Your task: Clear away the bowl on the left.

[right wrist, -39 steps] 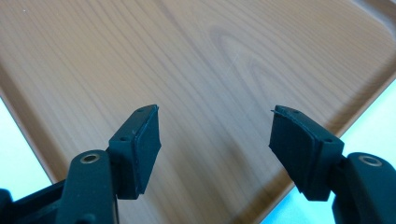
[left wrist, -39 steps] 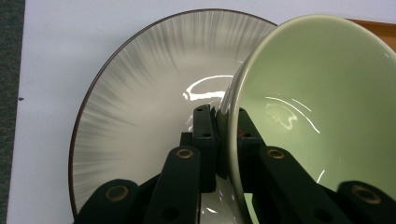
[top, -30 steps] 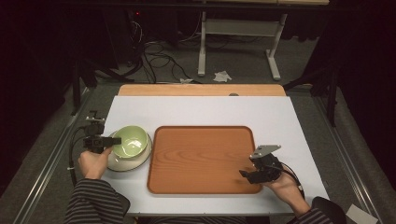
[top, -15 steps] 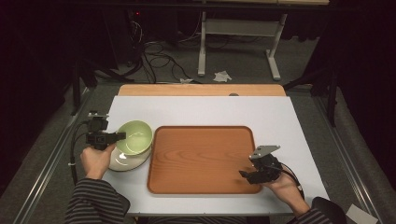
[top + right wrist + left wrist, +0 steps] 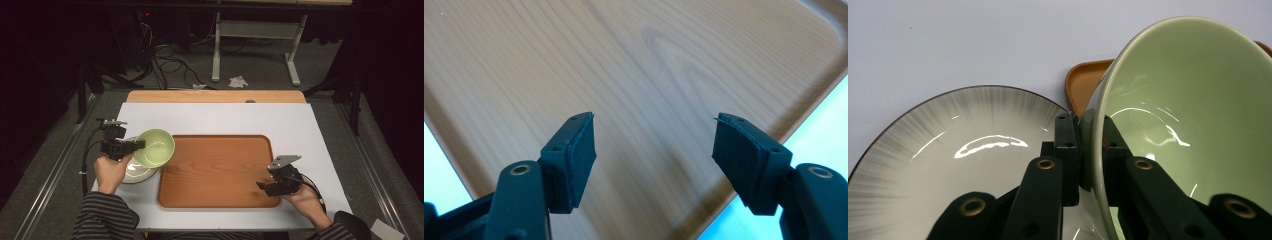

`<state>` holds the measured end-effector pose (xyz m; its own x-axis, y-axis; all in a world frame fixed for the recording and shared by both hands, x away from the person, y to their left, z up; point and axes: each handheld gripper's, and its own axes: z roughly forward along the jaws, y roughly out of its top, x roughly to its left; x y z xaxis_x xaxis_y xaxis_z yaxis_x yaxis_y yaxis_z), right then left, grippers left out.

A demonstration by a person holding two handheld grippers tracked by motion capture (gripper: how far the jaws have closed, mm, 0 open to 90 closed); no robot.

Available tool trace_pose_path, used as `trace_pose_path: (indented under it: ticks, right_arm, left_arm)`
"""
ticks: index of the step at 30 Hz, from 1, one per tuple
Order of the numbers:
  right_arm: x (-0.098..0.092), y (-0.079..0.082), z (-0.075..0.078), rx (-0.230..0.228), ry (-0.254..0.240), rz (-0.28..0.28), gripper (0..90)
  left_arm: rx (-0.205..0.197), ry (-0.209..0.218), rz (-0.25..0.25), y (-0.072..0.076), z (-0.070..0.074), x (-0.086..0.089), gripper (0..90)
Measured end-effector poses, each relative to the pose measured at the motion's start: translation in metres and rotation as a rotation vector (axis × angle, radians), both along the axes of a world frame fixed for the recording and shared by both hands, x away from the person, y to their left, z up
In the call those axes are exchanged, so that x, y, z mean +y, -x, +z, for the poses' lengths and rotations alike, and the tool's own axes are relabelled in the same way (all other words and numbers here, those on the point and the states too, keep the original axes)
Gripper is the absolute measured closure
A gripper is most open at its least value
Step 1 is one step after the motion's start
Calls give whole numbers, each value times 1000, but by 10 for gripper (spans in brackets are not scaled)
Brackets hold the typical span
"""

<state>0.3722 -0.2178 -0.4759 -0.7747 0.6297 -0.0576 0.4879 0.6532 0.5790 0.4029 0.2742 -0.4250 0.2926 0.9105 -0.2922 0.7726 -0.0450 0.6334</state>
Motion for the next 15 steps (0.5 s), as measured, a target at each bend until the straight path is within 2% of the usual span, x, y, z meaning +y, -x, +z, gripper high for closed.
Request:
trace_pose_path:
  ticks: [3,4,7,10,15]
  right_arm:
    - [1,-1,-1,2,0,5,350]
    - [1,-1,-1,6,5,10,350]
    - [1,0,-1,6,0,10,349]
    - [0,0,0,2,-2,8,350]
    - [1,1,0,2,3,11,350]
  left_arm:
    - [2,3,-15,0,1,-3,838]
    - [-1,17,-34,0,3,-6,837]
    - [-5,30,-49,1,4,-9,837]
    - [0,50,-89,-2,5,-20,838]
    - [8,30,-118,-2,6,-30,837]
